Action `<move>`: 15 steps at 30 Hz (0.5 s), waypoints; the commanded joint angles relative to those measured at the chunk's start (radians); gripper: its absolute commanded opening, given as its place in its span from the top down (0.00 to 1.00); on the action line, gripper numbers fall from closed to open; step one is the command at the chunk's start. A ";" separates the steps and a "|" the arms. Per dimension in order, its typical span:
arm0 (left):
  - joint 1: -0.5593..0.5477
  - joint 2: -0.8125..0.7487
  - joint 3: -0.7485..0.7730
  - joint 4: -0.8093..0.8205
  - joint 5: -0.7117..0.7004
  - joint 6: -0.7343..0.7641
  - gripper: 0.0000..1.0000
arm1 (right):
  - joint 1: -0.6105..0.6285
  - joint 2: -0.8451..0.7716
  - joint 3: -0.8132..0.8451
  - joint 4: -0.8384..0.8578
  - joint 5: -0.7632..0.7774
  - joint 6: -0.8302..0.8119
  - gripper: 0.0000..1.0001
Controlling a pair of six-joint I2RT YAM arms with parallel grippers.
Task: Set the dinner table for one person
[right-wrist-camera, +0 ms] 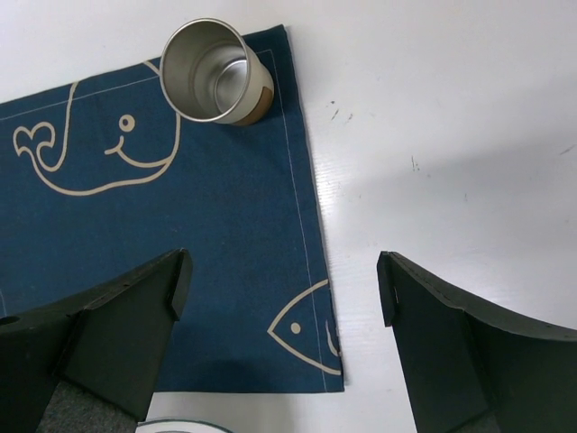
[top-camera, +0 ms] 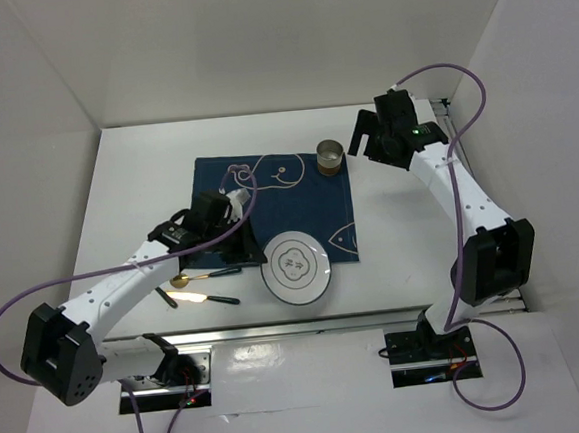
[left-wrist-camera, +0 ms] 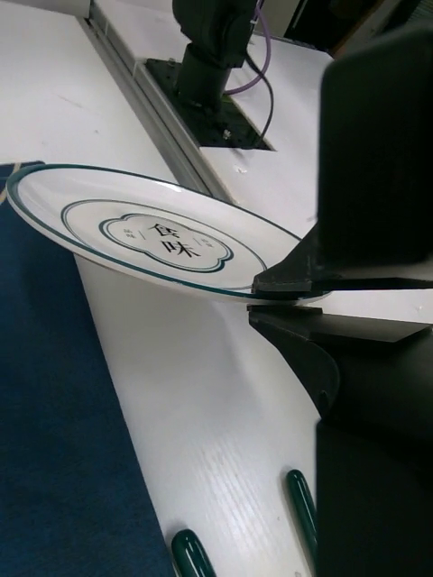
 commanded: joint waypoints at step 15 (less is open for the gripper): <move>0.335 0.267 0.316 0.066 0.136 0.024 1.00 | -0.017 -0.124 -0.046 -0.037 0.031 0.008 0.03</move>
